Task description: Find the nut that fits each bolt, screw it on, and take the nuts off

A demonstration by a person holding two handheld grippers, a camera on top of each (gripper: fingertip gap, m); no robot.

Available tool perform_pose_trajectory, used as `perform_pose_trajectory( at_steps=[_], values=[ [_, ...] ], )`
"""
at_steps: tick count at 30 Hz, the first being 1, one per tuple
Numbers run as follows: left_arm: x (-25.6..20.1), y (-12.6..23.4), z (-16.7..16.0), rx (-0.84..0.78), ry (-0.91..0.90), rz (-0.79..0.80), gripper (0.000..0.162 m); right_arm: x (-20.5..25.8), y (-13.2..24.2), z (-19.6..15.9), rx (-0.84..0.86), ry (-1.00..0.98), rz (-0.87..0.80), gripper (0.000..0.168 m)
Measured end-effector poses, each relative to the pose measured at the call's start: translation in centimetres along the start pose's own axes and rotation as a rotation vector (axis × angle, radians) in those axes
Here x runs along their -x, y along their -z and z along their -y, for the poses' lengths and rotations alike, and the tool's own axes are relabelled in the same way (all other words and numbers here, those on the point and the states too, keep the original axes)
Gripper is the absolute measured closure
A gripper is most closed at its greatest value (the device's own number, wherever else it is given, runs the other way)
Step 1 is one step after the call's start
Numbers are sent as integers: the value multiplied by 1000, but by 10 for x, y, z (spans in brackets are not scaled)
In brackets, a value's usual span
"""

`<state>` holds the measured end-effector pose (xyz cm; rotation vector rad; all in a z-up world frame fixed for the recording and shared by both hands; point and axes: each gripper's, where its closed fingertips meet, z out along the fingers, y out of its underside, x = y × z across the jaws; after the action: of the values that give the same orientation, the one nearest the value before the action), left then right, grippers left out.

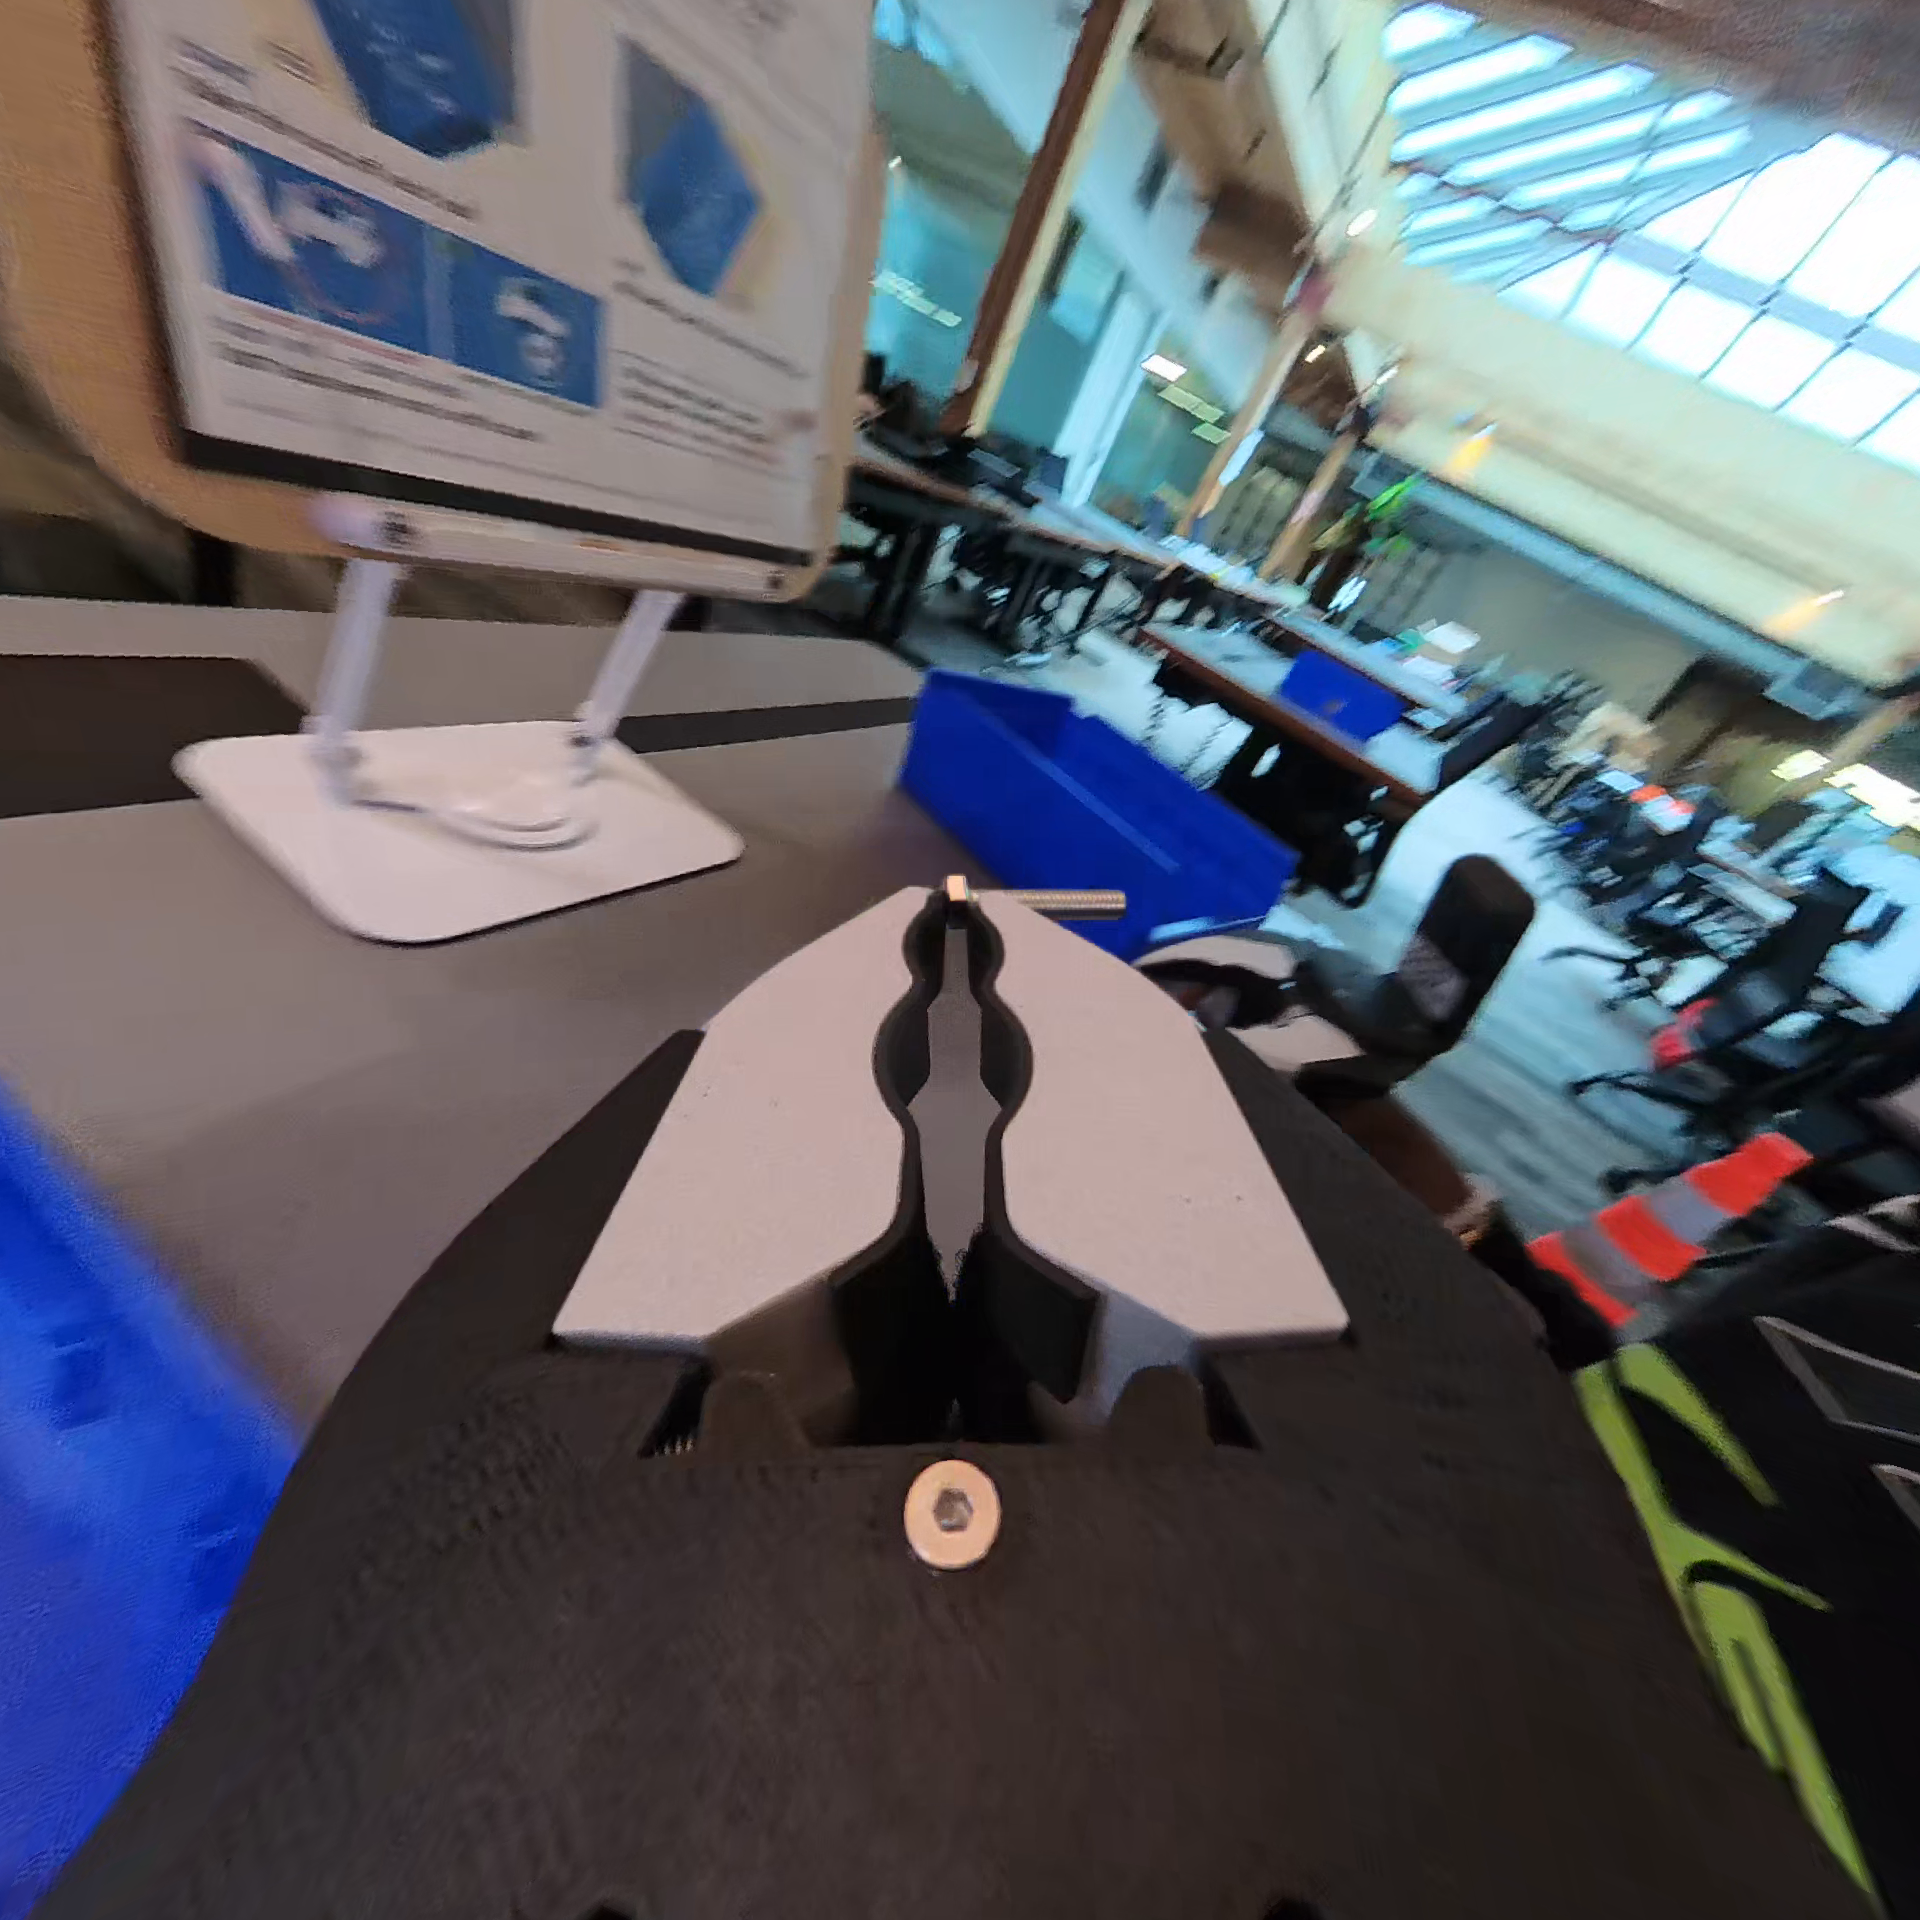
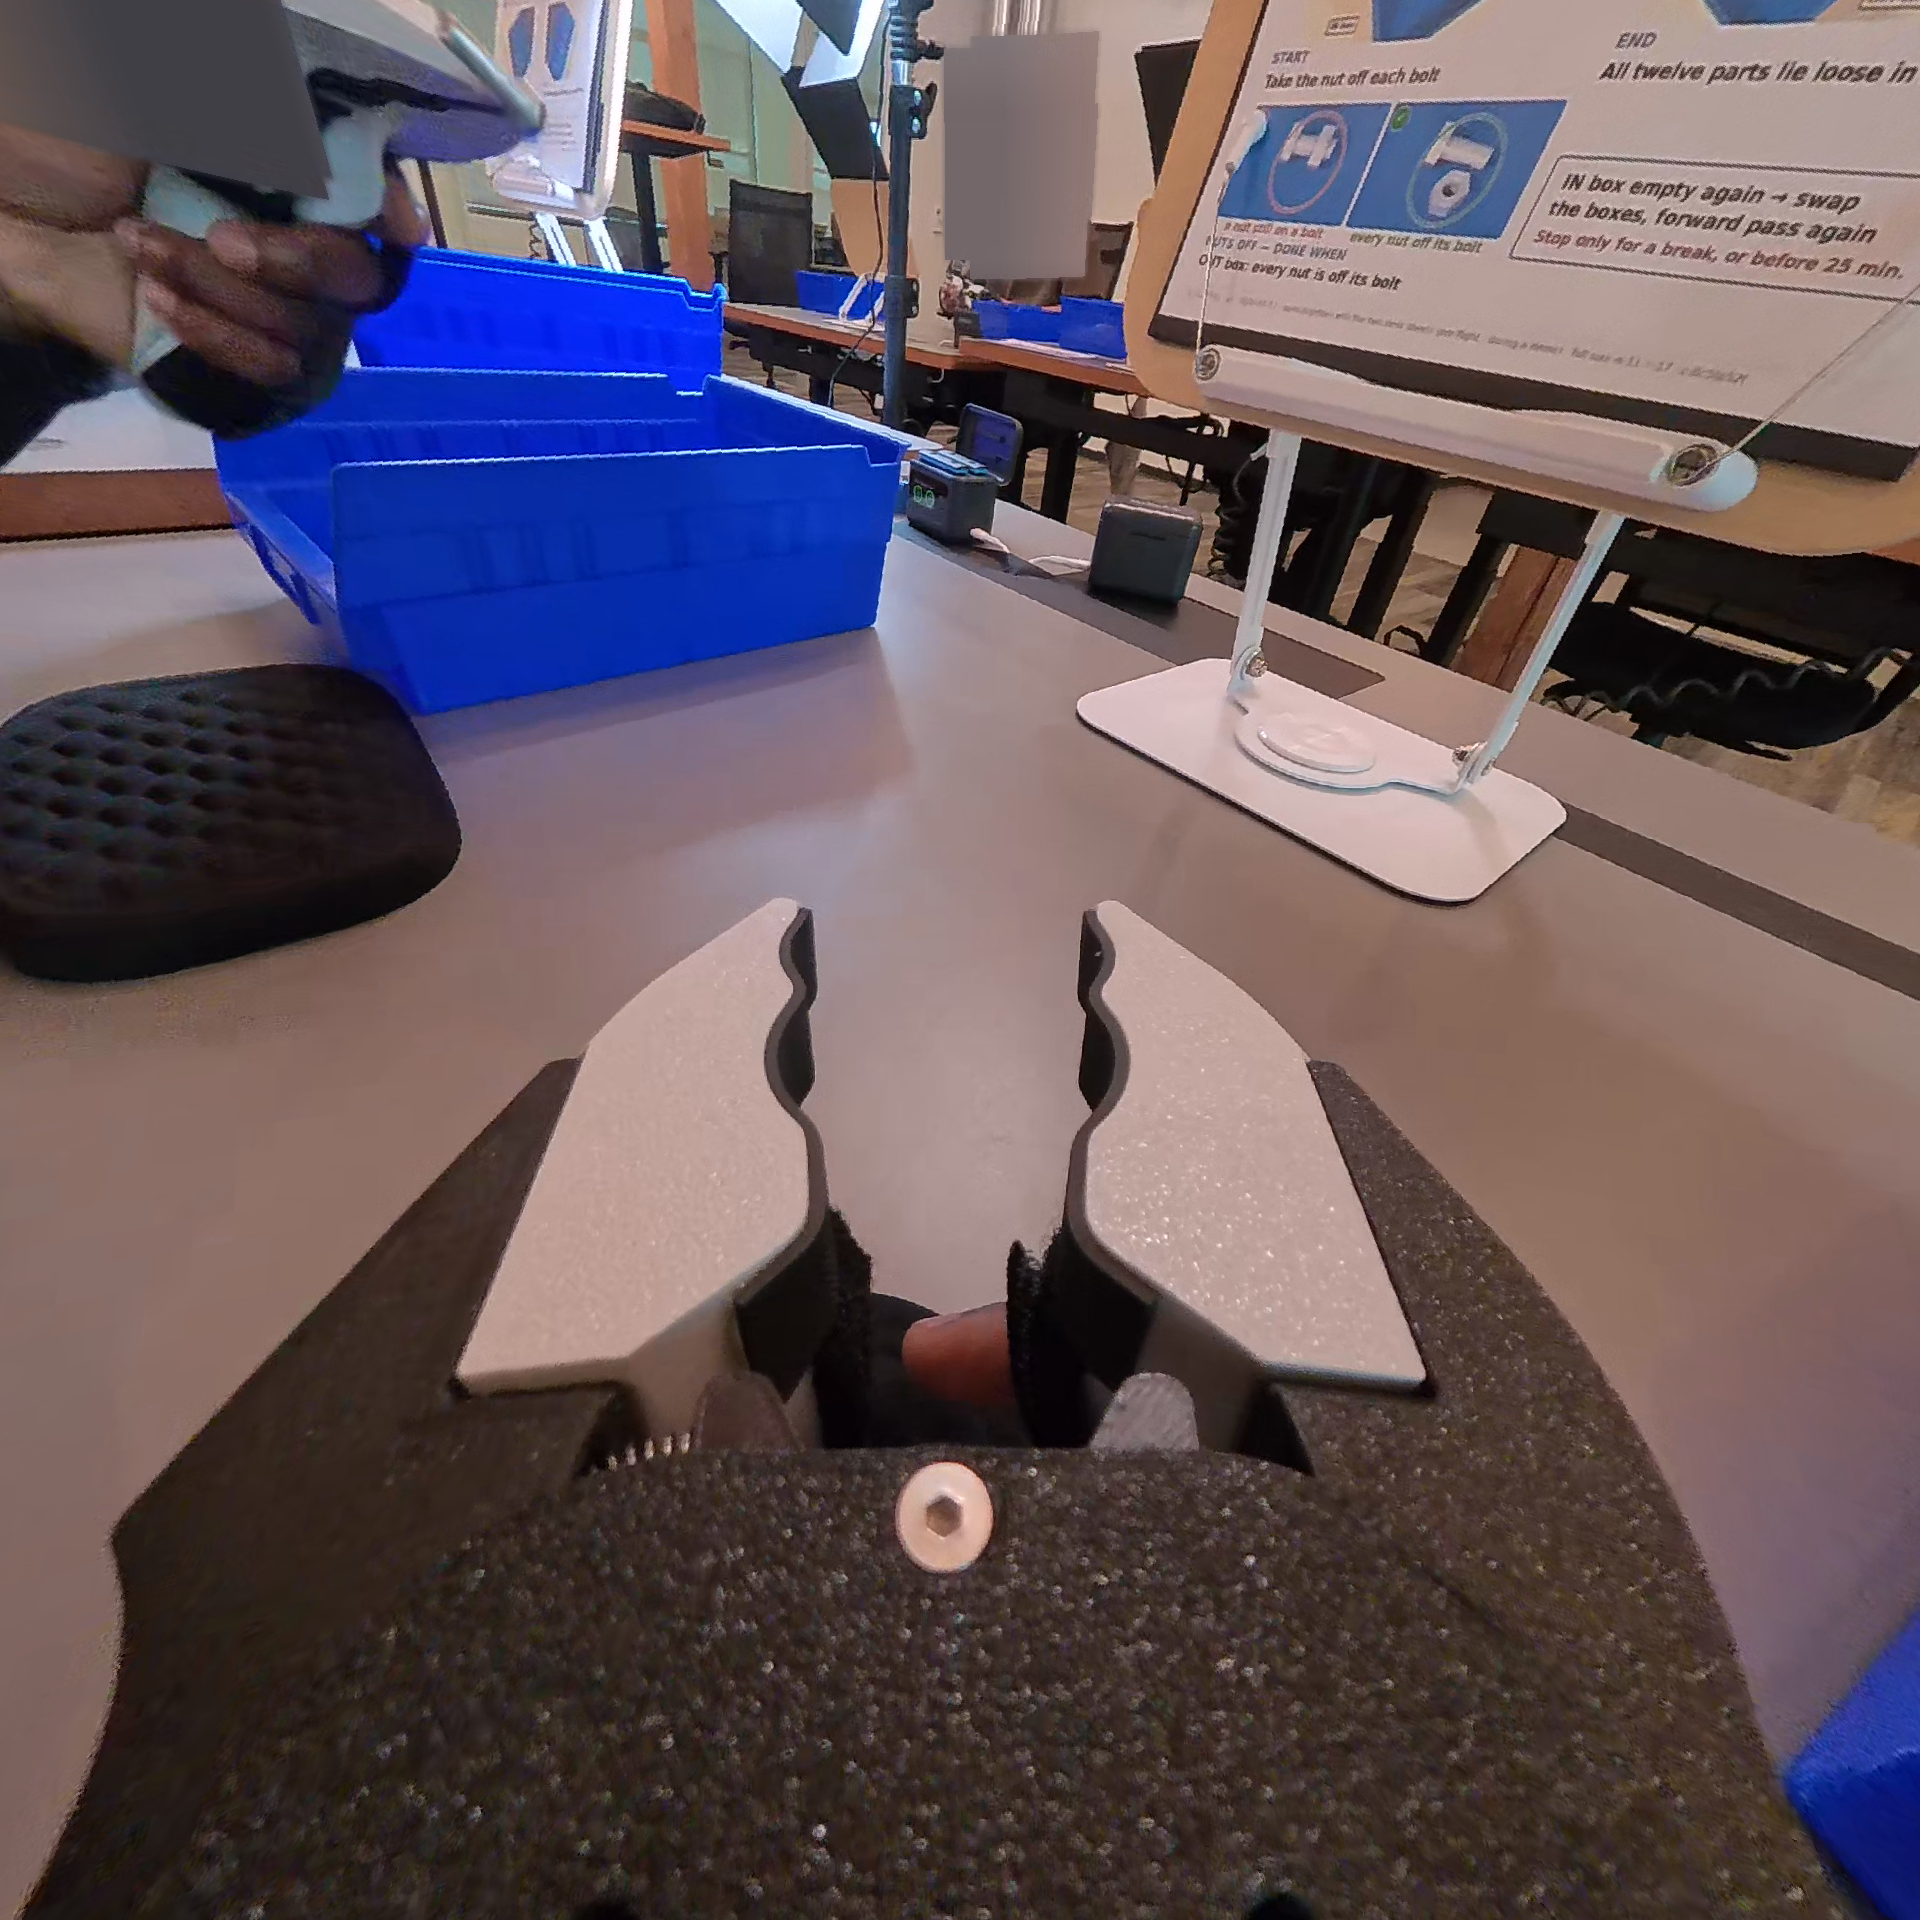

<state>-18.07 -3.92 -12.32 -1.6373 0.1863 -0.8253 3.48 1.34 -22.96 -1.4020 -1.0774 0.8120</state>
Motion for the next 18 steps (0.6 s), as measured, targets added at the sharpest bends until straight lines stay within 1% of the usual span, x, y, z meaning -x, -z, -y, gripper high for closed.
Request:
perform_pose_trajectory(
  at_steps=[4, 8, 13, 18],
  values=[
    [-39, -27, -23, -73, 154, -136, 158, 2, 0, 0, 2, 24, 3, 120],
    [-62, -52, -55, -51, 333, -248, 158, 7, 0, 4, -18, 81, 10, 122],
    [-70, -72, -99, 33, 546, -305, 158, 23, 3, 19, -115, 165, 67, 130],
    [-73, -81, -127, 112, 611, -307, 158, 63, 3, 44, -261, 208, 226, 143]
  ],
)
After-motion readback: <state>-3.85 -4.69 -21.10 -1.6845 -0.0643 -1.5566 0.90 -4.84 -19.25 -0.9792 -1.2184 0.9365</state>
